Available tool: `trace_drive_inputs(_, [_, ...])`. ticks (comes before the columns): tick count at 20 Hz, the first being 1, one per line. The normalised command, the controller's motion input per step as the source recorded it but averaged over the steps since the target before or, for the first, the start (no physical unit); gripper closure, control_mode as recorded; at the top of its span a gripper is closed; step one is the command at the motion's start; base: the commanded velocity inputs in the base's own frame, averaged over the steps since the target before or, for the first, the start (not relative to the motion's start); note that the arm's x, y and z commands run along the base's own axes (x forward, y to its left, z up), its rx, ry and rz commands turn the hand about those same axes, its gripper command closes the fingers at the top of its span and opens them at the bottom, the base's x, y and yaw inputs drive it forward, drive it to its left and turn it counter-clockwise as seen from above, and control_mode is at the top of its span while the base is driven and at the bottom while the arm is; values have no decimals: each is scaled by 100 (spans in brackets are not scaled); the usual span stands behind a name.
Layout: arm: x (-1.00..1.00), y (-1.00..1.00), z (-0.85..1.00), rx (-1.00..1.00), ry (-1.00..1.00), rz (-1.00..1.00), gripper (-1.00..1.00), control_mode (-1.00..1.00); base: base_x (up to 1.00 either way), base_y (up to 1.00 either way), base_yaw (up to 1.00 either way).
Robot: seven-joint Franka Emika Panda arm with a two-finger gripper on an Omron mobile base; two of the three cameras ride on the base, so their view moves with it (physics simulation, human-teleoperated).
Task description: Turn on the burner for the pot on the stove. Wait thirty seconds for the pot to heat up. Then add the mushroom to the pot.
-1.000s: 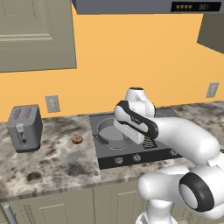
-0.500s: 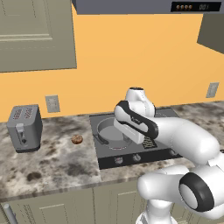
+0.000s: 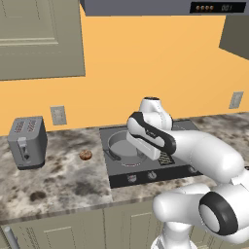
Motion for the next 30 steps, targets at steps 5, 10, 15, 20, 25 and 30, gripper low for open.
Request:
trace_drive_inputs(5, [0, 0, 0, 0, 0, 0, 100, -100, 0, 0, 0])
trace_drive_inputs(10, [0, 0, 0, 0, 0, 0, 100, -100, 0, 0, 0])
trace_drive_inputs(15, [0, 0, 0, 0, 0, 0, 100, -100, 0, 0, 0])
trace_drive_inputs(20, [0, 0, 0, 0, 0, 0, 100, -100, 0, 0, 0])
trace_drive_inputs(25, [0, 0, 0, 0, 0, 0, 100, -100, 0, 0, 0])
trace_drive_inputs(30, [0, 0, 0, 0, 0, 0, 100, -100, 0, 0, 0])
